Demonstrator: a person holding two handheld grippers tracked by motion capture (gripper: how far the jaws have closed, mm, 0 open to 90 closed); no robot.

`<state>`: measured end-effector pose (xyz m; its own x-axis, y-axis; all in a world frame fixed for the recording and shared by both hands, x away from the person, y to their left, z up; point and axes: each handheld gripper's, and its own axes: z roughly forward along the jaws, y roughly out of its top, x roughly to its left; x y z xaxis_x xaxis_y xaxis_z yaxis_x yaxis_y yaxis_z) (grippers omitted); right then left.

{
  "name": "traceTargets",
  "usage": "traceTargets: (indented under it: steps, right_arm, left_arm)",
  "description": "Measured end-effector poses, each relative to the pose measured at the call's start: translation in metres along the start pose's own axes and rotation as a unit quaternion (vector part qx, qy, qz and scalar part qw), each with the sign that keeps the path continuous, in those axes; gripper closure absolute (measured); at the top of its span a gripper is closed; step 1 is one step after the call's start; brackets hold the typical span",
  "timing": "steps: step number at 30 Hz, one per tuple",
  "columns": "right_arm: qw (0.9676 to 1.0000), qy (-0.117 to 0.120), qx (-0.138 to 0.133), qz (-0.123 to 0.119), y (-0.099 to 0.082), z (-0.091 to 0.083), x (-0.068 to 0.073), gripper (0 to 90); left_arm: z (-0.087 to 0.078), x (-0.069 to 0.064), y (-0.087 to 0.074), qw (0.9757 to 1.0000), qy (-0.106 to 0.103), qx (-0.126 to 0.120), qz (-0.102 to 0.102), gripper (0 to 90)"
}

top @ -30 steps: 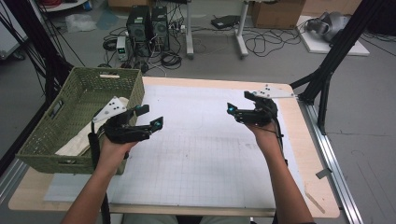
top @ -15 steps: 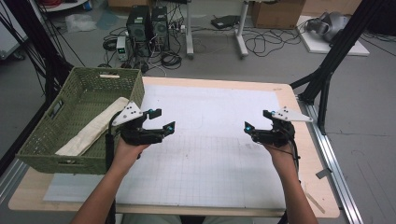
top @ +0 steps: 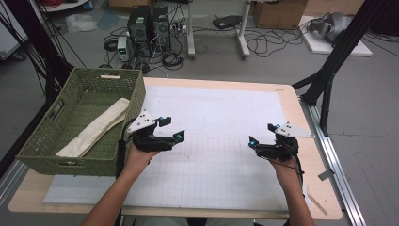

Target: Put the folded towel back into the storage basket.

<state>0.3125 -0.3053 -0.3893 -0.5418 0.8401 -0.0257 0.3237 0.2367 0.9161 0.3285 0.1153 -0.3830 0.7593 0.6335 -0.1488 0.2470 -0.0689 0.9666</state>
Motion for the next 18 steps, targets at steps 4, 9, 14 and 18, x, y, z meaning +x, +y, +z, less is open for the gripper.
traceTargets:
  steps: [4, 9, 14, 18]
  right_arm:
    - [1.0000, -0.001, 0.002, 0.003, -0.004, -0.001, -0.001, 11.7]
    - [1.0000, 0.000, -0.005, 0.000, -0.003, -0.004, 0.002, 11.7]
    - [0.9999, 0.002, -0.005, -0.009, 0.000, -0.003, 0.007, 11.7]
    - [0.9999, 0.004, -0.007, -0.013, 0.002, -0.002, 0.010, 11.7]
  left_arm:
    - [0.001, 0.001, -0.004, 1.0000, 0.000, 0.008, 0.002, 23.1]
    - [-0.002, 0.002, -0.009, 0.9999, 0.007, 0.010, 0.004, 23.2]
    - [-0.005, 0.002, -0.015, 0.9998, 0.015, 0.015, 0.006, 23.3]
    - [-0.007, 0.001, -0.015, 0.9998, 0.016, 0.011, 0.006, 23.4]
